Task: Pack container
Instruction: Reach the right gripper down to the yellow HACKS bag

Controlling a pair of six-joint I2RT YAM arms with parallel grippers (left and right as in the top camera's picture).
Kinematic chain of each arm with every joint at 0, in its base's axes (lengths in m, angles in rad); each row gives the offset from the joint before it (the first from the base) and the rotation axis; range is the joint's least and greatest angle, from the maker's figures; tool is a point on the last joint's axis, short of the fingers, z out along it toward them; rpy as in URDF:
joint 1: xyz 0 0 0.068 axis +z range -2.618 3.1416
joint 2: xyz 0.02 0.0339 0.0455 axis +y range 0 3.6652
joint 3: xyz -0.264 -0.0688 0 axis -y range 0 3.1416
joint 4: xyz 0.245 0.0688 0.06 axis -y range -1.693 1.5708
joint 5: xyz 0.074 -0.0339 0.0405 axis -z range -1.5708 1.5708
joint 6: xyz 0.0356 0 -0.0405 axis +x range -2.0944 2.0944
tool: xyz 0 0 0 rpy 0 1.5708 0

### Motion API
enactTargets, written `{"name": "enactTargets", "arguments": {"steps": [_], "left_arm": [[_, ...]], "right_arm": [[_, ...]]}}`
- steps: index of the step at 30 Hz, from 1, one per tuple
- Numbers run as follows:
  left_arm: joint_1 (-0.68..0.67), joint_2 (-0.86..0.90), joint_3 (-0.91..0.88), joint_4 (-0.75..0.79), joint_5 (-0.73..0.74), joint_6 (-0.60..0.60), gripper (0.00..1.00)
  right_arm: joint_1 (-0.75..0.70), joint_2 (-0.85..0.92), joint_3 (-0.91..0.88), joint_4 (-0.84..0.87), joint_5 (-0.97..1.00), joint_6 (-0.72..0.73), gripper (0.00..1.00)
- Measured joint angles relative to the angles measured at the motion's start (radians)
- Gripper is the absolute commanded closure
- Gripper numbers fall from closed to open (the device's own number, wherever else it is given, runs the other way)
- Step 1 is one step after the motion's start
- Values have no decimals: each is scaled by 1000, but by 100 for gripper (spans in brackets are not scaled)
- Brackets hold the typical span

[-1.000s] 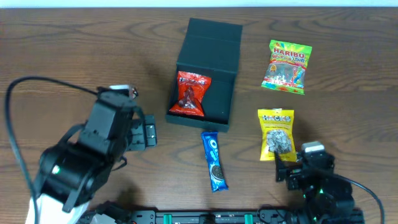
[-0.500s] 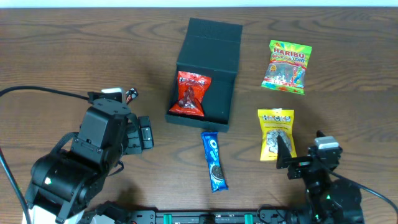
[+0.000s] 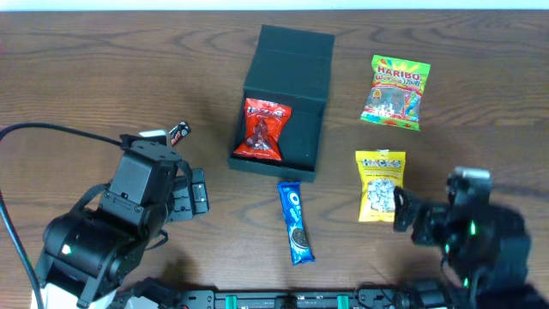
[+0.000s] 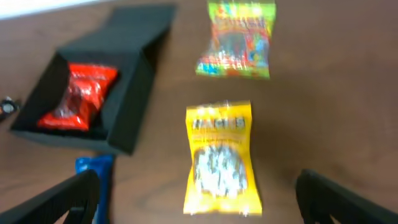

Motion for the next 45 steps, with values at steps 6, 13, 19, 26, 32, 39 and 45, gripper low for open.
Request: {"name": "enactTargets", "arguments": {"steps": [6, 13, 19, 26, 32, 39, 45], "left_arm": [[0, 1, 0, -3, 0, 0, 5], [0, 1, 0, -3, 4, 0, 5], [0, 2, 0, -3, 9, 0, 5], [0, 2, 0, -3, 9, 0, 5], [0, 2, 0, -7, 9, 0, 5], [0, 2, -17, -8, 9, 0, 5], [0, 3, -31, -8, 9, 0, 5]], "right_arm": [[0, 367, 149, -116, 12, 65, 1], [0, 641, 150, -121, 14, 42, 1], [0, 813, 150, -50, 14, 8, 1], [0, 920, 150, 18, 29, -26, 1], [0, 954, 150, 41, -58, -186, 1], [-34, 954, 141, 60, -97, -271, 1], [-95, 954, 94, 104, -100, -283, 1]]}}
